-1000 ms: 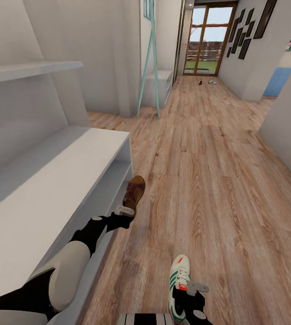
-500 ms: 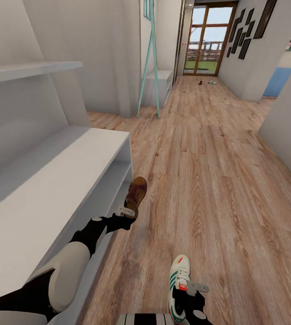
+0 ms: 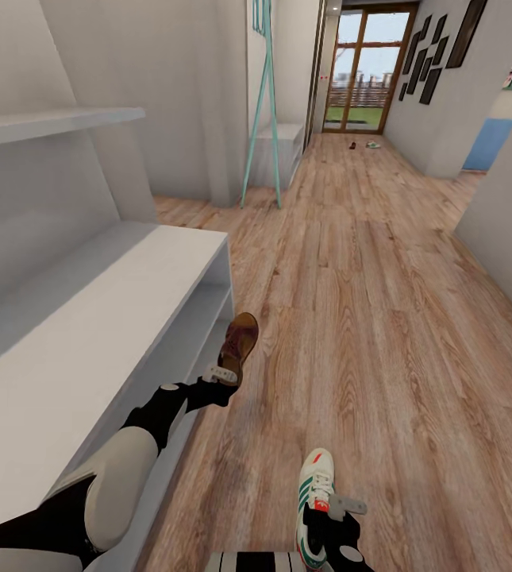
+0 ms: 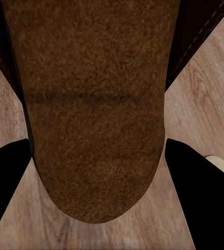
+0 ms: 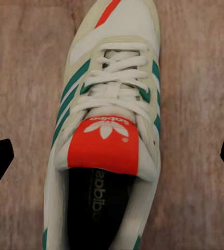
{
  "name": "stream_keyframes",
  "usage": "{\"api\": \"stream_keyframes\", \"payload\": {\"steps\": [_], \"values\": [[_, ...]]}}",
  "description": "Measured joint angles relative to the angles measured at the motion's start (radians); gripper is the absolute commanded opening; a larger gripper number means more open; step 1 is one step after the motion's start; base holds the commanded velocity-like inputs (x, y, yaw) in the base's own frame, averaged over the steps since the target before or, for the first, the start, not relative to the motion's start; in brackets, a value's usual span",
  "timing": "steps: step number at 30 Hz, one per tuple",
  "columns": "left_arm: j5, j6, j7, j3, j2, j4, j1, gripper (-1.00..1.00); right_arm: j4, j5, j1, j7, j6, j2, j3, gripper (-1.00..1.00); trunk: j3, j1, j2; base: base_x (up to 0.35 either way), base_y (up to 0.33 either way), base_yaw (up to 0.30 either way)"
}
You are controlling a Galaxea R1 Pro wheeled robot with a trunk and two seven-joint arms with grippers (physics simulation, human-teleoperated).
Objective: Pick up the two gym shoes and the two sandals from the corridor floor and place them onto the hallstand (shoe rack) in the corridor, making sure they are on the rack and not on the floor. Arrange them so the two gym shoes are next to each other and the two sandals are next to each other.
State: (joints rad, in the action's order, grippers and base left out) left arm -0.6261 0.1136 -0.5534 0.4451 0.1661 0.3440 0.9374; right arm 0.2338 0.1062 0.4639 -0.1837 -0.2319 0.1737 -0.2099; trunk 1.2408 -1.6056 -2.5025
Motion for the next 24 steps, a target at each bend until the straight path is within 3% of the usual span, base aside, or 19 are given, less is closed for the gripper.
{"api": "stream_keyframes", "payload": {"steps": [11,24], "values": [[0.000,0.000,0.000,-0.001,-0.002,0.000,-0.002,-1.00,0.000,0.000,0.000,-0.001,0.001,0.000,-0.003,1.00,0.000,0.000,0.000,0.000,0.000,0.000],[0.000,0.000,0.000,0.000,0.000,0.000,0.001,-1.00,-0.002,0.000,0.000,-0.001,0.000,0.000,0.001,1.00,0.043,-0.005,-0.003,0.000,0.000,0.000]]}}
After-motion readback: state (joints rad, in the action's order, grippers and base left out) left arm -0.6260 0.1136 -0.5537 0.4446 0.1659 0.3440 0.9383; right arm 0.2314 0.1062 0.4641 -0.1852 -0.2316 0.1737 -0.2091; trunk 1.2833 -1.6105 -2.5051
